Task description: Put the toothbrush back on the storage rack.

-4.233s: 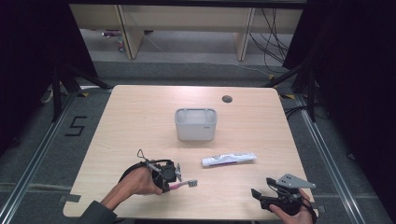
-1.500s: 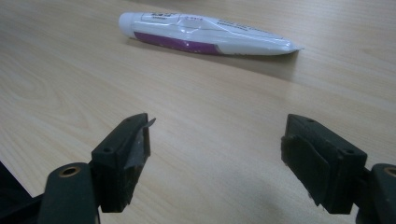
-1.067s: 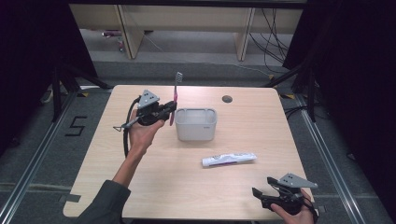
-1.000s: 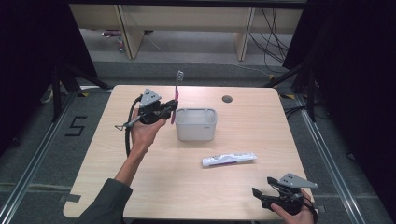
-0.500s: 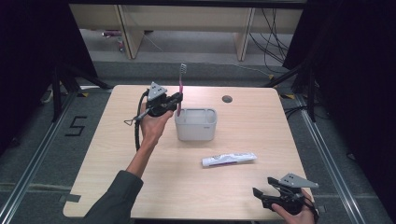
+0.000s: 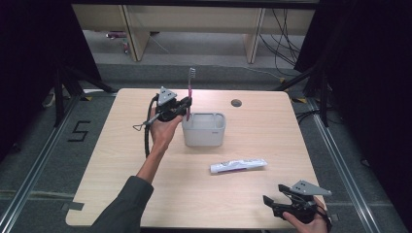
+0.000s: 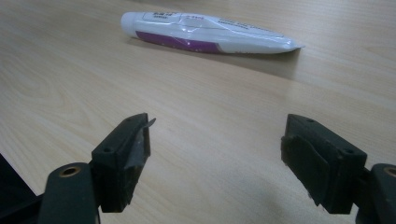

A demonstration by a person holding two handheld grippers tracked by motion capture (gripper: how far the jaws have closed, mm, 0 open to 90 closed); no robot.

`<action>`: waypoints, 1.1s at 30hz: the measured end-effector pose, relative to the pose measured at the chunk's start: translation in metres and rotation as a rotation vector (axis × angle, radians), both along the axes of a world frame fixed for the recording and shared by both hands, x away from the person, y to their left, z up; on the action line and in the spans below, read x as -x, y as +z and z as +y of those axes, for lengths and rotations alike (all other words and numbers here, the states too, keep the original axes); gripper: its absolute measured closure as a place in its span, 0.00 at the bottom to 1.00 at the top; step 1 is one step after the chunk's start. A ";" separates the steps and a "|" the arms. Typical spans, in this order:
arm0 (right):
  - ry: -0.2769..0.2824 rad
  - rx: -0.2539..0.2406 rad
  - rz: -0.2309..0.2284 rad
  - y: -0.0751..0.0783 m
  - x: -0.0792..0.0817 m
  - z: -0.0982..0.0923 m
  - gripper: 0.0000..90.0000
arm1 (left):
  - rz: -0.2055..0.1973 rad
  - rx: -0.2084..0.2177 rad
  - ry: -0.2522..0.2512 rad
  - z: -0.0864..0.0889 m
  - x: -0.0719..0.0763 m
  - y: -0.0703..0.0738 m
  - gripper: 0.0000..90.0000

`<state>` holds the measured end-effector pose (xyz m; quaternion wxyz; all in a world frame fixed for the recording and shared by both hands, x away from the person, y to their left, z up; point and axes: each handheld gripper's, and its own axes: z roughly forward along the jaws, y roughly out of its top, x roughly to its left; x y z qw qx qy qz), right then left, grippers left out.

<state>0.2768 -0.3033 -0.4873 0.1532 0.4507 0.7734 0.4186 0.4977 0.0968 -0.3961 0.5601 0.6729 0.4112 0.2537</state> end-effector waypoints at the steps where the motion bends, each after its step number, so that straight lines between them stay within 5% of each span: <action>1: 0.000 0.001 -0.004 0.000 0.000 0.000 0.27 | 0.000 0.001 0.002 0.000 0.000 -0.001 0.93; 33: 0.001 0.000 0.003 0.000 0.000 0.000 0.27 | 0.060 -0.051 0.038 0.004 -0.007 -0.036 0.92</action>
